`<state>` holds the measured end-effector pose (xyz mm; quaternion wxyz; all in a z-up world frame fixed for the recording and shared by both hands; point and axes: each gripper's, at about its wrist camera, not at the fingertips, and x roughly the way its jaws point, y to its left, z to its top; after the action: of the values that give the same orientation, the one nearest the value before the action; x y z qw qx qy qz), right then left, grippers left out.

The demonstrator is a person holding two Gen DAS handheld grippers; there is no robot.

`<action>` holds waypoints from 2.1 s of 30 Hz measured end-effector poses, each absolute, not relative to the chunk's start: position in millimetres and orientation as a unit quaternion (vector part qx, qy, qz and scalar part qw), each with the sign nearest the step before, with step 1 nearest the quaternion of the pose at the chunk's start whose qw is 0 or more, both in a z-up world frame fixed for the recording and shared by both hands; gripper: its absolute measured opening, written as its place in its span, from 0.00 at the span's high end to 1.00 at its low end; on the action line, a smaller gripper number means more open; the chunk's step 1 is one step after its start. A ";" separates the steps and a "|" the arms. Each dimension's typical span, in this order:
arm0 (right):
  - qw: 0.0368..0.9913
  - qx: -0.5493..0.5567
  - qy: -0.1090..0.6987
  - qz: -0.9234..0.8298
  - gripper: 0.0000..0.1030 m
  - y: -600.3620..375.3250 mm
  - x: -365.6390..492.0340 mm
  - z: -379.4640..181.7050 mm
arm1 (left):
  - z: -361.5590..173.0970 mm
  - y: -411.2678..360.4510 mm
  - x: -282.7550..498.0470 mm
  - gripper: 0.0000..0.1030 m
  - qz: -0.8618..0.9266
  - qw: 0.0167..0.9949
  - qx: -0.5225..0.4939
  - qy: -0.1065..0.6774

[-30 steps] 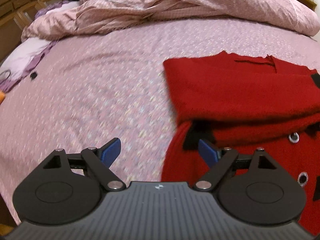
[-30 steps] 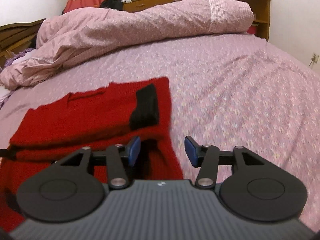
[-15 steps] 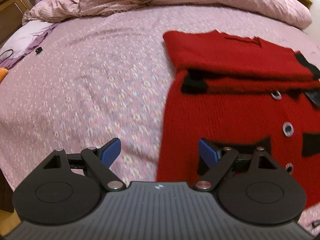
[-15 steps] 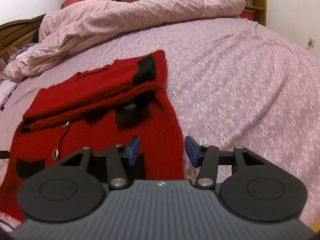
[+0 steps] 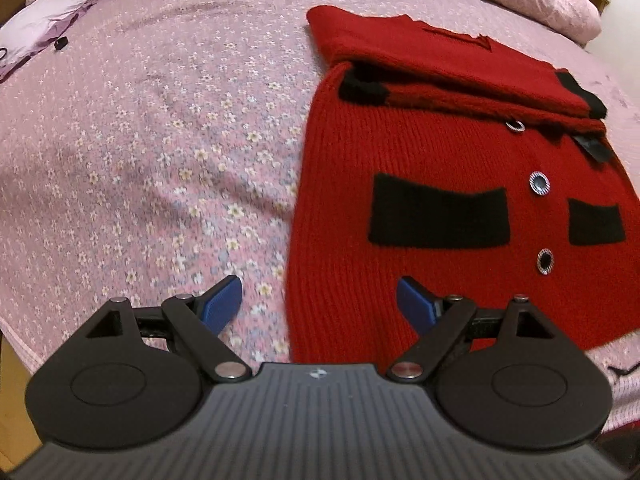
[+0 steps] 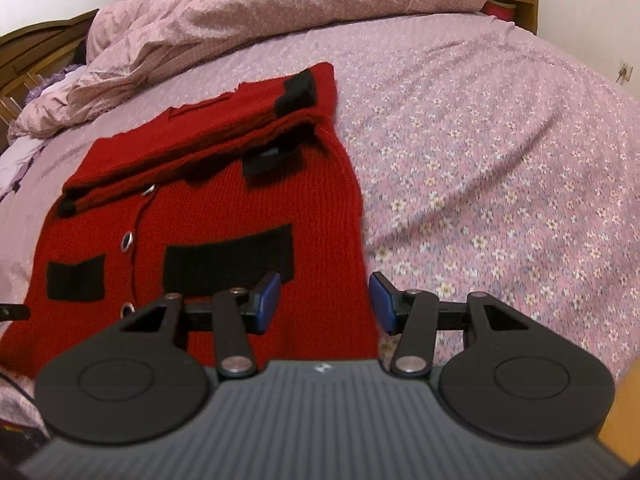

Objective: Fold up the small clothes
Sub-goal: 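Move both grippers to the cardigan hem below the pockets, then grasp the hem edge with both grippers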

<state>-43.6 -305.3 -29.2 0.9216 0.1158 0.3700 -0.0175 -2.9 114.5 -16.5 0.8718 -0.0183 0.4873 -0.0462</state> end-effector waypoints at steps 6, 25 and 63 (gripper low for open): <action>0.920 0.114 0.374 -0.010 0.50 -303.8 -49.0 -31.7 | -16.9 111.3 -11.9 0.15 -0.074 0.869 -0.012 0.489; 0.906 0.133 0.396 0.071 0.48 -294.9 -51.9 -38.3 | -31.6 106.4 0.9 0.15 -0.129 0.856 -0.038 0.500; 0.898 0.229 0.360 0.108 0.88 -322.3 -44.0 -29.2 | -46.2 118.0 0.8 0.70 -0.136 0.846 -0.080 0.509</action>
<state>-44.0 -322.3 -29.2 0.8981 0.2292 0.3596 0.1076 0.8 118.0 -46.2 0.8460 -0.0804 0.5094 -0.1357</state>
